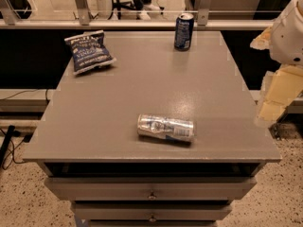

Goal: Place redbull can upright

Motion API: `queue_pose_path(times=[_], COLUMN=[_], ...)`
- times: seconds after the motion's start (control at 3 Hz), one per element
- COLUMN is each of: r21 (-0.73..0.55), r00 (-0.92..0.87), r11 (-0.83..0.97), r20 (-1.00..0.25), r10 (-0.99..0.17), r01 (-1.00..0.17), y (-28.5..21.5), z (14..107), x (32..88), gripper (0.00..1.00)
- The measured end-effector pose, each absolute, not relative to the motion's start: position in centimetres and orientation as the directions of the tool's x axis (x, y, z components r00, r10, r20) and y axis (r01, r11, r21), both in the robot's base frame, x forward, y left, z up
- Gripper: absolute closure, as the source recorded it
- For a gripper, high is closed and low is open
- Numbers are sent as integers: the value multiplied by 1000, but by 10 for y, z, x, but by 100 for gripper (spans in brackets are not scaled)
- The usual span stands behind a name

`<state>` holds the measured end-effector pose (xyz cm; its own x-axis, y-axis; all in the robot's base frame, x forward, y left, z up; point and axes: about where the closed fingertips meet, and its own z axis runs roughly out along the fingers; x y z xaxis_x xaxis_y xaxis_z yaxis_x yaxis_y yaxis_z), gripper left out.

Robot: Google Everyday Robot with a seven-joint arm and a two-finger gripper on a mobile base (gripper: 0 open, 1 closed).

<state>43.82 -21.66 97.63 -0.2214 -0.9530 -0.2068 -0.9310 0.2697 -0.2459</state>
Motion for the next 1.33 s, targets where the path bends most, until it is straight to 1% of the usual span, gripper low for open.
queue_pose_path(times=[0.33, 0.67, 1.33], r21=[-243, -225, -180], r00=[-223, -231, -320], r11=[270, 274, 354], r20=[-206, -201, -195], r10=[-953, -952, -927], r01=[-932, -935, -918], y=[-213, -194, -134], z=[973, 953, 907], x=[439, 441, 458], gripper=[0, 0, 0])
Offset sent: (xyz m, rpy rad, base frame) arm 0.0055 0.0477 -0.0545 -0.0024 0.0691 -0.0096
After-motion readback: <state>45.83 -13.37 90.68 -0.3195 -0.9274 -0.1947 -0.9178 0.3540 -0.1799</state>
